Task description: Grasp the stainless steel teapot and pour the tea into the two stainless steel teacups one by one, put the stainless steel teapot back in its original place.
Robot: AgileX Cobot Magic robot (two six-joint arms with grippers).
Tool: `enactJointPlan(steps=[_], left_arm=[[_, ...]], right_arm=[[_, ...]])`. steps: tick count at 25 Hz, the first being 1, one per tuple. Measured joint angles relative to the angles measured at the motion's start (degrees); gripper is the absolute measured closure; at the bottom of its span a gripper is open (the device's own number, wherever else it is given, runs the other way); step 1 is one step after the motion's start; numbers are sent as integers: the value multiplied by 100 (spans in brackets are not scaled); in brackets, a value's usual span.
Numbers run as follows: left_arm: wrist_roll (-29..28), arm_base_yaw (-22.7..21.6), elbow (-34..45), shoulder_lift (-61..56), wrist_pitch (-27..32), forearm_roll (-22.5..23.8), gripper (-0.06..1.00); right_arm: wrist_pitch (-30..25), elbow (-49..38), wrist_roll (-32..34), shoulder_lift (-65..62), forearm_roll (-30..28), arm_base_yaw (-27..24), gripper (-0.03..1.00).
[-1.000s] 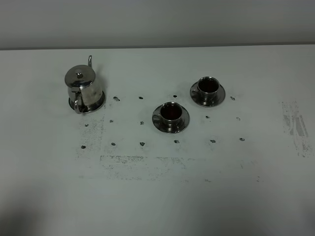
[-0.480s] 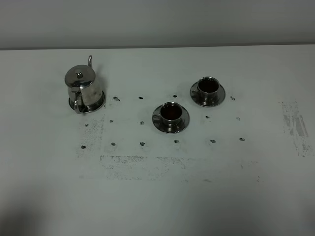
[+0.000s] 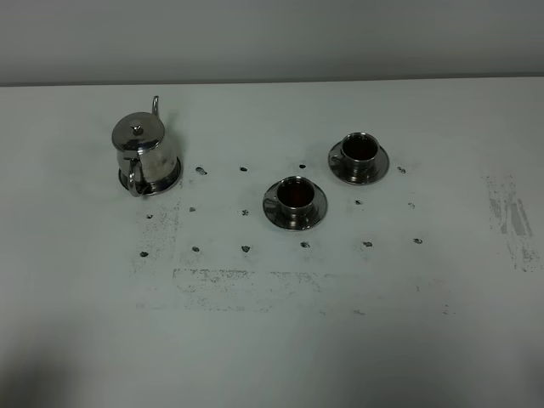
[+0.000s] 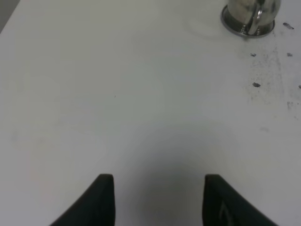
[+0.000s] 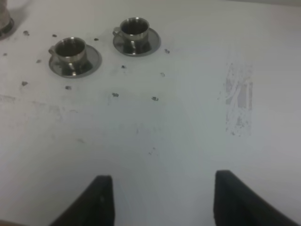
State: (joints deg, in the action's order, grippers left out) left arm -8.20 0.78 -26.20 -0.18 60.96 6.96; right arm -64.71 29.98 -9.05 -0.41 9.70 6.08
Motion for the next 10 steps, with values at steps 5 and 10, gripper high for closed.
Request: enactJointPlan(steps=[5,10], left_arm=[[0,0,0,0,0,0,52],[0,0,0,0,0,0,52]], right_arm=[[0,0,0,0,0,0,51],[0,0,0,0,0,0,51]])
